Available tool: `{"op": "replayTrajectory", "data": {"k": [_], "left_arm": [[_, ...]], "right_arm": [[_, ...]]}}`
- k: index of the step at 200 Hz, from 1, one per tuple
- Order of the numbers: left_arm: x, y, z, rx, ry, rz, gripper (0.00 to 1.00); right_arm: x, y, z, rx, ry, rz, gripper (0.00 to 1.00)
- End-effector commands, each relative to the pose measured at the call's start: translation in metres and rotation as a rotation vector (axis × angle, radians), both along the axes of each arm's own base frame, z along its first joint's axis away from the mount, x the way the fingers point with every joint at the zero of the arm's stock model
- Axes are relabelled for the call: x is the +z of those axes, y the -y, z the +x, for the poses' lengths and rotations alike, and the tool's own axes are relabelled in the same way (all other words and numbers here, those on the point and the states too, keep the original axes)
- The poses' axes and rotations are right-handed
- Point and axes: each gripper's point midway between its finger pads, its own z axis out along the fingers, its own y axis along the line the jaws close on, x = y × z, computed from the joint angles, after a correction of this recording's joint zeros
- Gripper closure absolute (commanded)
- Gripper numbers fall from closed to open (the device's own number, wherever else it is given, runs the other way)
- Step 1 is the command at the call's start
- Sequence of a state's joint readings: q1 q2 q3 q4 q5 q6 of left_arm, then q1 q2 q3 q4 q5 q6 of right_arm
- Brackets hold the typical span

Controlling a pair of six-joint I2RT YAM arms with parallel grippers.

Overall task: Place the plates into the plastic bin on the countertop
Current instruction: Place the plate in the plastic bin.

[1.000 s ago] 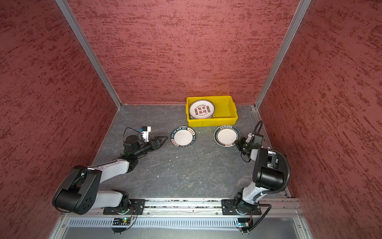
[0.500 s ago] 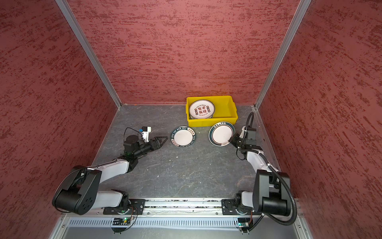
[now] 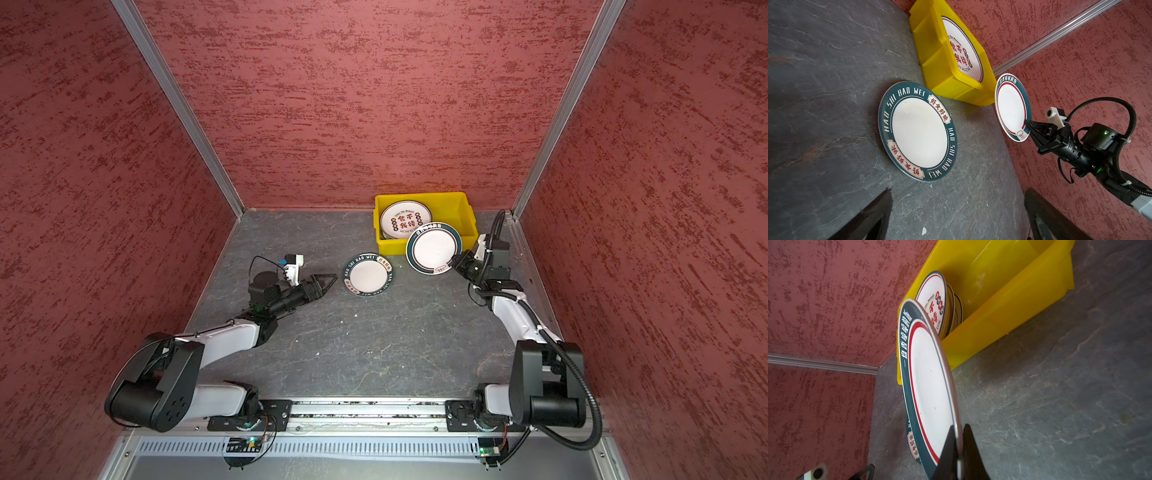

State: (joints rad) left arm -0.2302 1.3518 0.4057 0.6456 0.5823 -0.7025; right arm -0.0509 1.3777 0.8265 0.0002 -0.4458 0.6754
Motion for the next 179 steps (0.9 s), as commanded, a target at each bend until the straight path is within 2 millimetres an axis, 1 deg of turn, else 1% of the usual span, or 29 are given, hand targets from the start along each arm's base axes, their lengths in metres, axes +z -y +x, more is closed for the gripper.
{"op": "replayTrajectory", "data": {"k": [1,9,15,17,19,35,51,54,58,76,93,107,112,136,179], "left_arm": [[0.011,-0.001,0.007,0.008,0.033,0.000,0.01],[0.011,-0.001,0.006,0.007,0.032,-0.001,0.00],[0.011,-0.001,0.006,0.006,0.032,0.000,0.00],[0.011,-0.001,0.006,0.007,0.032,0.000,0.01],[0.012,-0.001,0.006,0.008,0.033,0.000,0.01],[0.012,-0.002,0.006,0.011,0.033,0.002,0.01],[0.013,-0.003,0.006,0.016,0.033,0.005,0.01],[0.013,-0.003,0.006,0.016,0.033,0.006,0.01],[0.014,-0.003,0.006,0.018,0.034,0.006,0.01],[0.016,-0.004,0.005,0.024,0.038,0.013,0.01],[0.016,-0.007,0.005,0.037,0.041,0.025,0.01],[0.017,-0.008,0.005,0.039,0.043,0.031,0.01],[0.017,-0.008,0.004,0.039,0.044,0.032,0.01],[0.017,-0.009,0.005,0.043,0.041,0.035,0.01],[0.015,-0.011,0.005,0.053,0.029,0.034,0.01]], "right_arm": [[0.045,-0.012,0.029,0.024,0.143,0.026,1.00],[0.048,-0.011,0.036,0.017,0.149,0.011,1.00],[0.056,-0.011,0.040,0.010,0.166,0.001,1.00],[0.050,-0.011,0.044,0.009,0.152,-0.004,1.00],[0.048,-0.011,0.047,0.006,0.150,-0.008,1.00],[0.052,-0.010,0.064,-0.013,0.159,-0.039,1.00],[0.052,-0.011,0.085,-0.034,0.155,-0.071,1.00],[0.049,-0.011,0.088,-0.038,0.145,-0.076,1.00],[0.052,-0.011,0.094,-0.043,0.147,-0.082,1.00],[0.041,-0.013,0.118,-0.058,0.098,-0.117,1.00],[0.038,-0.016,0.140,-0.066,0.081,-0.176,1.00],[0.037,-0.021,0.154,-0.067,0.073,-0.206,1.00],[0.033,-0.022,0.159,-0.069,0.062,-0.211,1.00],[0.019,-0.030,0.174,-0.065,0.024,-0.219,1.00],[-0.004,-0.048,0.187,-0.040,-0.037,-0.257,1.00]]}}
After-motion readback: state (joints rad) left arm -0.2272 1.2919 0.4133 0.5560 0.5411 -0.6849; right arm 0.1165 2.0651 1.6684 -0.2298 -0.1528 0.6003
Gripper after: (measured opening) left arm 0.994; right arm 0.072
